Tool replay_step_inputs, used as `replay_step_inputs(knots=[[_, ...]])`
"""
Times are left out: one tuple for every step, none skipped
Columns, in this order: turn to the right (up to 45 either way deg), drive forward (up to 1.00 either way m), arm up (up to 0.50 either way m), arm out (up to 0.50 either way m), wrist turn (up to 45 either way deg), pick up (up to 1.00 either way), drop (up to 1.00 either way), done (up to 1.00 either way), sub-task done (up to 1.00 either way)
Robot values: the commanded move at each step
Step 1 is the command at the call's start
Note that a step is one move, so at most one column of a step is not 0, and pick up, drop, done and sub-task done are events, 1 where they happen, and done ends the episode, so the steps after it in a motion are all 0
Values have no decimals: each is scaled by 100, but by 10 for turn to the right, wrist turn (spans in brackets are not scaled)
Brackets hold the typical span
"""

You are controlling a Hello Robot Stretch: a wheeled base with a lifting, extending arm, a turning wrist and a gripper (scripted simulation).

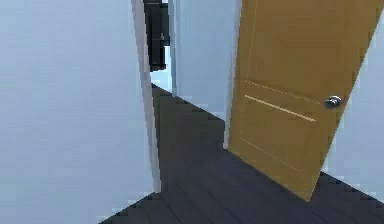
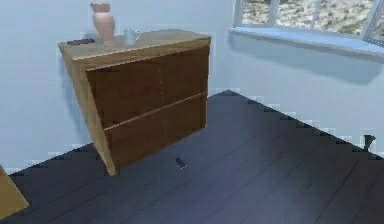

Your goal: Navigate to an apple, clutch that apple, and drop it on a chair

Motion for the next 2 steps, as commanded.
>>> replay_step_inputs(knots=[[0, 100, 0, 0, 0, 0, 0, 0, 0], [60, 0, 0, 0, 0, 0, 0, 0, 0]])
